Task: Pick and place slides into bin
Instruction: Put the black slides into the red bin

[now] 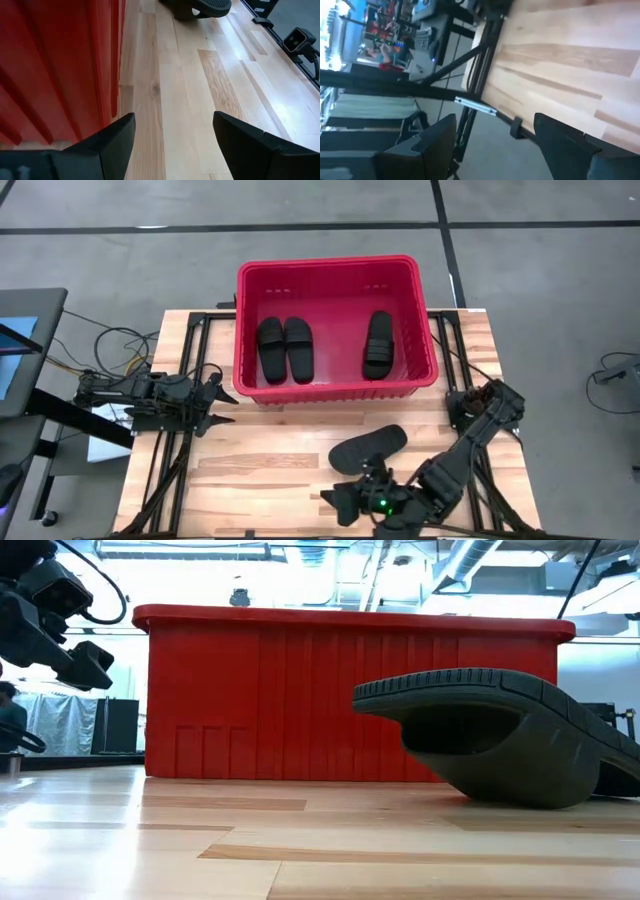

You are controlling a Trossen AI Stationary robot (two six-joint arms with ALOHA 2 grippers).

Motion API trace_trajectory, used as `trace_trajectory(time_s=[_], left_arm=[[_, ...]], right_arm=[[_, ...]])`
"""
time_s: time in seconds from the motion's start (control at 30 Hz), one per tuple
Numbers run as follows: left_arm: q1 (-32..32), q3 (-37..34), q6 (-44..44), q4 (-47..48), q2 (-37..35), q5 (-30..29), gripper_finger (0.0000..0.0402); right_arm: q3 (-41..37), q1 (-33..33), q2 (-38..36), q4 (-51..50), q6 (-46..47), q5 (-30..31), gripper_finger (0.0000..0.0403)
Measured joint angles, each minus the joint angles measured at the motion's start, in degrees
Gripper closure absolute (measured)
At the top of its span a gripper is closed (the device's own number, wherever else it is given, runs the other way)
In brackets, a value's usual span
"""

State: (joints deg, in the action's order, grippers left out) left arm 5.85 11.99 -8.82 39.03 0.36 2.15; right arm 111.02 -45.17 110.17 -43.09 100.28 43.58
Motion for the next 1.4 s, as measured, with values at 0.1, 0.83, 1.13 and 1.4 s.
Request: trace_trajectory(time_s=[0.1,0.83,1.13,1.4], left_arm=[[0.0,0.0,0.0,0.0,0.0,0.0,0.0143],[0.0,0.0,0.0,0.1,0.0,0.0,0.0143],[0.0,0.0,0.0,0.1,0.0,0.0,0.0143],[0.0,0.0,0.0,0.1,0.0,0.0,0.0143]], right_arm=[[0.1,-0.7,-0.4,-0.4,-0.3,2.1,0.0145],[0.1,-5.1,-0.6,-16.2,13.2,11.4,0.0145],[-5.5,-9.2,5.5,-15.2,32.6,16.9,0.0147],[-11.3,-10.1,5.3,-9.3,31.9,24.7,0.016]])
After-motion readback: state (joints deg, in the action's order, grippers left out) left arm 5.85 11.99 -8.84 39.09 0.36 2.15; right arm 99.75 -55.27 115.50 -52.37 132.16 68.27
